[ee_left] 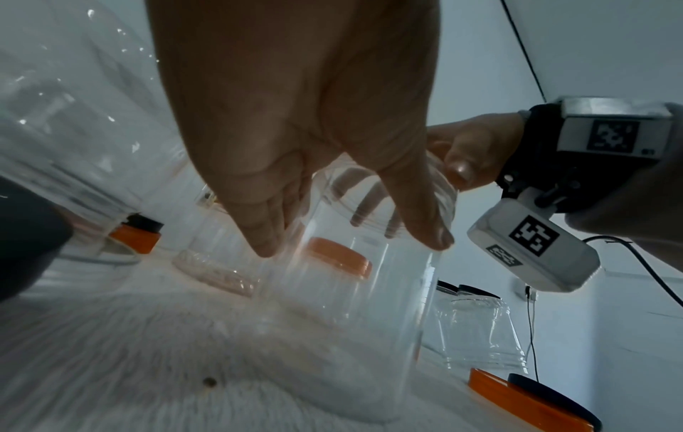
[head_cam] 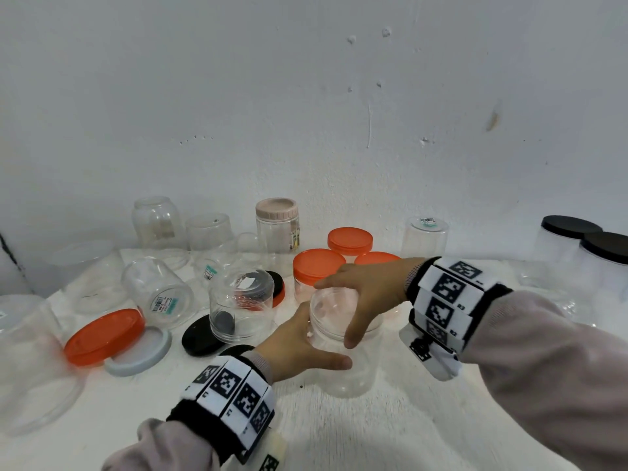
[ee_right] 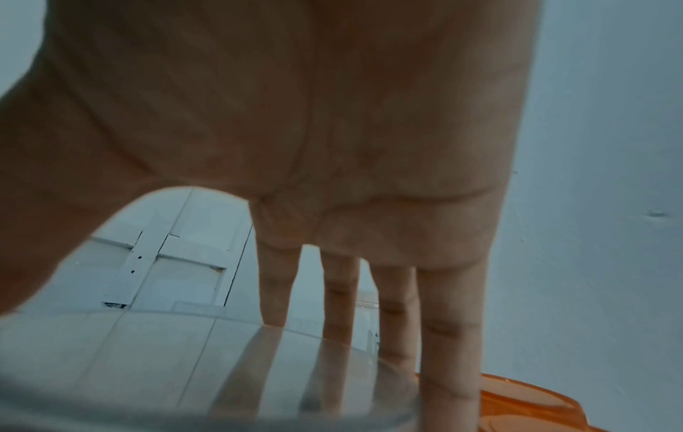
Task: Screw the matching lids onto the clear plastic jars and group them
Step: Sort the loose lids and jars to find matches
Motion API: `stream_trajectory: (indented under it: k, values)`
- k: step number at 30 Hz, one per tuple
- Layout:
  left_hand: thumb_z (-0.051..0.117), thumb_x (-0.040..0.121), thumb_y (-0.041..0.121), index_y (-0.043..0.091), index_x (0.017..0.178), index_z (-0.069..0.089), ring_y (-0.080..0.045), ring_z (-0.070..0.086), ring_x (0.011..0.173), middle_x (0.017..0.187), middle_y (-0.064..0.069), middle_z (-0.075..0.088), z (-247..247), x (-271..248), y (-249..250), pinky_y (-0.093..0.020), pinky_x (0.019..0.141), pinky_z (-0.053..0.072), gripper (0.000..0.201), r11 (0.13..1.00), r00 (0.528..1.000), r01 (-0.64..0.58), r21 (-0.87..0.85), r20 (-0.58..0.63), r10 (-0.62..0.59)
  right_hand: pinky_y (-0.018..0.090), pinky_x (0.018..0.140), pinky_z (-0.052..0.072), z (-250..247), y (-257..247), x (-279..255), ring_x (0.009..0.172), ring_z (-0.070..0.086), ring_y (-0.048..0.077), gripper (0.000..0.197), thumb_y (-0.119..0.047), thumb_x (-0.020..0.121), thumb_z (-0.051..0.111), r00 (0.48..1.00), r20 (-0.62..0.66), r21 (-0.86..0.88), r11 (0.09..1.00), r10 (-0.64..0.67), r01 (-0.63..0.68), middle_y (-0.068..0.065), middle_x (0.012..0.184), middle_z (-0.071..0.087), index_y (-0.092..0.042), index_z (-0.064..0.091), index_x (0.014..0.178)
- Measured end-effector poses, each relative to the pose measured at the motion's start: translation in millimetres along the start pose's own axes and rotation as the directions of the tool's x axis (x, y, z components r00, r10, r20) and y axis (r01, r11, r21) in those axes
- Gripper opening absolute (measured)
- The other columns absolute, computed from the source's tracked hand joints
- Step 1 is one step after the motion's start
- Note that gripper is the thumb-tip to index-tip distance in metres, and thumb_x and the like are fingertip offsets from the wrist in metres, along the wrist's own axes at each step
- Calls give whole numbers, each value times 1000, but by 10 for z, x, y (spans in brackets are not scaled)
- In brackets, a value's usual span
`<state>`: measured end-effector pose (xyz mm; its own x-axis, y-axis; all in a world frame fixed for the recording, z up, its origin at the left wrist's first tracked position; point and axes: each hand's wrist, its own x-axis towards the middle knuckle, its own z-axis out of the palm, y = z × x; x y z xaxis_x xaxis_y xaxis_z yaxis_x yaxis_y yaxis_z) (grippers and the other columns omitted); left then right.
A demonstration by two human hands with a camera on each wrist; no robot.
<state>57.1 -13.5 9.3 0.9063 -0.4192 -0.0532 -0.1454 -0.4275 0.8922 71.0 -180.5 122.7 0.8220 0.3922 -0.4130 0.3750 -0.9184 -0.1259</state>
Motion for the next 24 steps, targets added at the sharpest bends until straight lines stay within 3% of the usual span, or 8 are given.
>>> stream_trajectory:
  k: [3,6,10,14,16,19,22,24]
  values:
    - [89,60,37,37,141,20,-4,41,124,125,25,41,-4,0,8,-13,94,34,106,1000,1000,4,3,0,-4,45,109,34,-21,-25,-3,138,25,17,102,-47,66,82,999,30,-28,999,-21,22,-14,147,25,-51,17,145]
    - [88,59,39,33,146,19,-8,40,128,133,18,40,-1,-2,7,-21,101,34,111,1000,1000,7,2,-5,-7,45,107,36,-24,-42,-8,137,27,17,102,-43,66,83,998,53,-42,999,-26,28,-14,145,26,-52,19,144]
    - [88,54,44,31,146,20,-9,41,129,139,14,43,8,-1,1,-24,105,35,115,1000,1000,6,-16,-4,-6,43,104,40,-3,-55,-4,133,34,18,102,-64,61,77,999,8,-50,998,36,-35,-12,144,30,-47,21,145]
    - [88,56,41,31,146,22,-8,44,127,137,14,46,4,-6,4,-26,105,38,112,1000,1000,0,-26,11,0,34,83,49,51,-98,-7,91,51,12,104,-83,57,63,994,-27,-44,993,106,-107,-5,136,38,-37,27,143]
    - [88,59,37,30,146,21,-8,43,127,138,13,45,3,-4,4,-25,104,37,110,1000,1000,-1,-28,12,2,39,95,45,32,-87,-5,111,51,16,108,-83,55,64,993,-6,-54,991,121,-121,-5,143,34,-41,20,145]
    - [88,62,35,30,145,20,-9,42,126,137,13,44,4,0,5,-20,98,35,108,1000,1000,3,-19,1,-3,47,107,36,-24,-82,-24,137,30,22,107,-64,61,76,996,44,-28,996,80,-79,-10,150,25,-50,12,145]
    - [88,61,37,30,146,20,-9,42,127,138,13,44,5,1,-2,-22,101,35,109,1000,1000,8,-24,0,-8,42,103,41,-35,-78,-24,132,36,20,98,-62,65,76,997,44,-21,997,70,-69,-11,146,29,-50,20,144]
    - [88,60,37,29,146,20,-9,42,128,138,13,45,5,2,-7,-23,103,35,110,999,1000,5,-38,8,-5,33,86,48,-11,-79,-24,105,52,13,95,-72,64,69,996,14,-24,995,93,-92,-9,141,35,-46,24,144]
